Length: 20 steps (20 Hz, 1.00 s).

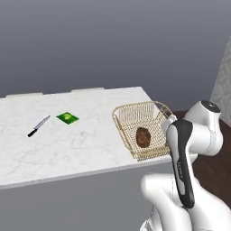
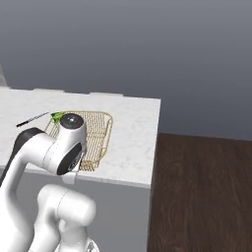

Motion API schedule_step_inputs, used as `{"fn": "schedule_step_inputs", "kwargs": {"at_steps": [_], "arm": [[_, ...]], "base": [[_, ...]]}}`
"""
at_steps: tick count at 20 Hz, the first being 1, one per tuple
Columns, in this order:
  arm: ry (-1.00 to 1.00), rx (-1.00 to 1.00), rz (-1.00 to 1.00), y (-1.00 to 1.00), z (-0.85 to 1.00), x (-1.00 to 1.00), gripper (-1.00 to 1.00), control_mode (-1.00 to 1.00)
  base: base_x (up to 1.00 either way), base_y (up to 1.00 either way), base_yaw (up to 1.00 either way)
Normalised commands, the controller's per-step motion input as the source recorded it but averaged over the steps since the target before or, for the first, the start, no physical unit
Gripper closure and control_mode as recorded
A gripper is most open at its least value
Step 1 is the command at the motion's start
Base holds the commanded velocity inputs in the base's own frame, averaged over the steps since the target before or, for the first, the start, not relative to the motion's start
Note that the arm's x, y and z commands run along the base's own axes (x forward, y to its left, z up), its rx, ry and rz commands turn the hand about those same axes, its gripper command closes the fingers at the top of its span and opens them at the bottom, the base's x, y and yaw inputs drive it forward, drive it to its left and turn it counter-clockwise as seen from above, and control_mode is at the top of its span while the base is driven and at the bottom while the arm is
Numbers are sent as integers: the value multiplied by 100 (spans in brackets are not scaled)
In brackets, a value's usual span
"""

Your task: Open the cabinet, pick up the bread from the cabinet and place it in the basket. Then move the basket to the dining counter.

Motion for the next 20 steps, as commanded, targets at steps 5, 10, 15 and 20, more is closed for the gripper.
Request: {"fn": "schedule_step_inputs", "kwargs": {"at_steps": [5,10,15,20], "arm": [[0,0,0,0,0,0,100,100],[0,0,0,0,0,0,100,100],[3,-1,0,0,-20,88,100,-100],[2,-2,1,18,-17,100,100,-100]], "base": [[32,-30,2],[10,-1,0],[0,0,0],[0,0,0]]}}
